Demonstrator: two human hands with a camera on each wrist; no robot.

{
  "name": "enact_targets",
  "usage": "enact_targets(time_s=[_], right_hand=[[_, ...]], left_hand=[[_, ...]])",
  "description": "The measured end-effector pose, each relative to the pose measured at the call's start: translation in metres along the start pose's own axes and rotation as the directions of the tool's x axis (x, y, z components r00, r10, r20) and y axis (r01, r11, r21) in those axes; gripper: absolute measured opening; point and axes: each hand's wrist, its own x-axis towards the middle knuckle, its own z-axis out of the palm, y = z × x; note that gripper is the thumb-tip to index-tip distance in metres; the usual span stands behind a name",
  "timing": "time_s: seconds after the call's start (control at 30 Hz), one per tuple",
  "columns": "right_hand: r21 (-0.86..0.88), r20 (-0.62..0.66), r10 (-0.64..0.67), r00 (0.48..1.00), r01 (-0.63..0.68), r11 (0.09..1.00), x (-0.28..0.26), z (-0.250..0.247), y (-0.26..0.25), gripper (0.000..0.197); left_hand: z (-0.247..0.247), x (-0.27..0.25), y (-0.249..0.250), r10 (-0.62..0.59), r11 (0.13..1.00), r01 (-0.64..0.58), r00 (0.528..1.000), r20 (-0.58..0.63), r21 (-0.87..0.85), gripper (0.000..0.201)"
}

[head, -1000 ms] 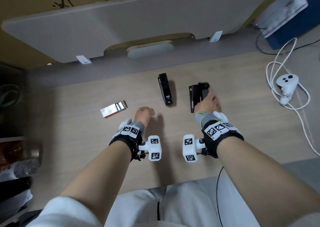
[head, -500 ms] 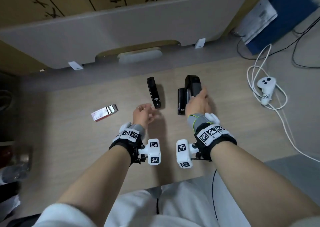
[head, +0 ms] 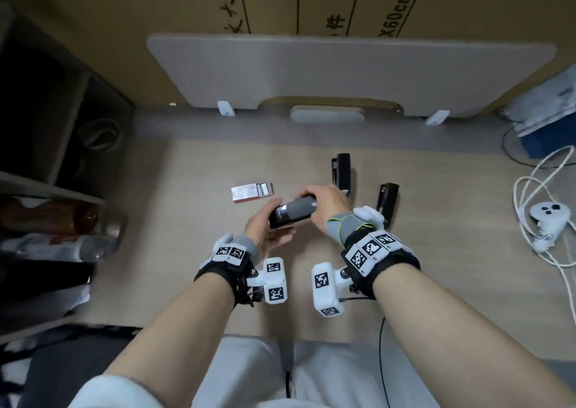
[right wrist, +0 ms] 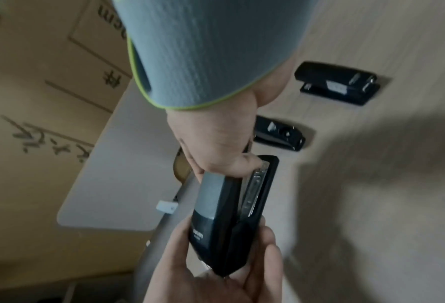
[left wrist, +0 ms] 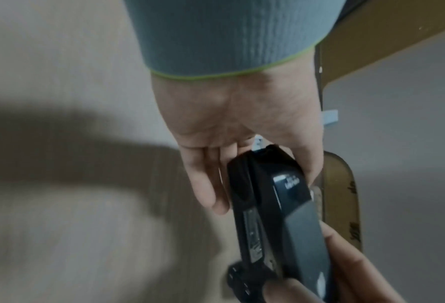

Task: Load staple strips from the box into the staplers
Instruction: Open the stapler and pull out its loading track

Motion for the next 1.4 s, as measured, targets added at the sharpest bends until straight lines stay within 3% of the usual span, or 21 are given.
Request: enact_targets(time_s=[0.07, 0.17, 0.33, 0.43, 0.47, 0.53, 0.6, 0.67, 0.8, 1.03, 1.17, 1.33, 1.4], right_hand=[[0.029, -0.054, -0.01, 0.998, 0.012, 1.0, 0.003, 0.02, -0.009, 0.05], [0.195, -0.107, 0.196, 0.975, -0.173, 0.965, 0.007, 0.052, -0.019, 0.047], [0.241, 0.062, 0.51, 0.858, -0.509, 0.826, 0.021, 0.078, -0.027, 0.05], [0.212, 0.117, 0.594, 0.796, -0.604, 0.768, 0.023, 0.08, -0.023, 0.047], [0.217, 0.124, 0.589, 0.798, -0.601, 0.769, 0.021, 0.079, -0.022, 0.049], [0.223, 0.109, 0.511, 0.852, -0.522, 0.823, 0.017, 0.079, -0.023, 0.06], [0.226, 0.12, 0.384, 0.915, -0.402, 0.887, 0.012, 0.078, -0.028, 0.069], [0.237, 0.166, 0.289, 0.943, -0.322, 0.916, 0.012, 0.081, -0.035, 0.066], [0.265, 0.133, 0.22, 0.966, -0.248, 0.932, 0.014, 0.084, -0.046, 0.061], [0.284, 0.022, 0.24, 0.971, -0.236, 0.929, 0.012, 0.055, -0.056, 0.048], [0.35, -0.049, 0.393, 0.918, -0.353, 0.867, 0.003, 0.053, -0.042, 0.039], [0.405, -0.085, 0.624, 0.777, -0.546, 0.734, -0.005, 0.066, -0.008, 0.035], [0.417, -0.074, 0.687, 0.723, -0.603, 0.68, -0.008, 0.072, 0.0, 0.037]], left_hand=[[-0.023, 0.0, -0.008, -0.073, 0.997, 0.073, 0.997, 0.013, -0.017, 0.057], [-0.044, 0.001, -0.02, -0.093, 0.995, 0.094, 0.995, 0.047, -0.023, 0.038], [-0.061, 0.002, -0.03, -0.075, 0.994, 0.087, 0.984, 0.164, -0.064, 0.03], [-0.068, 0.005, -0.031, -0.056, 0.997, 0.046, 0.985, 0.164, 0.063, 0.037], [-0.069, 0.007, -0.03, -0.05, 0.991, 0.03, 0.988, 0.148, 0.133, 0.035], [-0.073, 0.007, -0.021, -0.076, 0.966, 0.043, 0.99, 0.122, 0.256, 0.034], [-0.074, 0.01, -0.011, -0.106, 0.944, 0.079, 0.992, 0.069, 0.32, 0.045], [-0.077, 0.014, 0.001, -0.068, 0.926, 0.054, 0.997, 0.025, 0.374, 0.051], [-0.081, 0.023, 0.014, 0.034, 0.916, -0.02, 0.999, -0.027, 0.401, 0.045], [-0.093, 0.033, 0.03, -0.144, 0.946, 0.196, 0.968, -0.205, 0.259, 0.035], [-0.094, 0.034, 0.034, -0.169, 0.924, 0.224, 0.966, -0.196, 0.309, 0.032], [-0.099, 0.031, 0.033, -0.152, 0.897, 0.208, 0.974, -0.17, 0.391, 0.015], [-0.101, 0.027, 0.03, -0.152, 0.906, 0.213, 0.97, -0.19, 0.365, 0.022]])
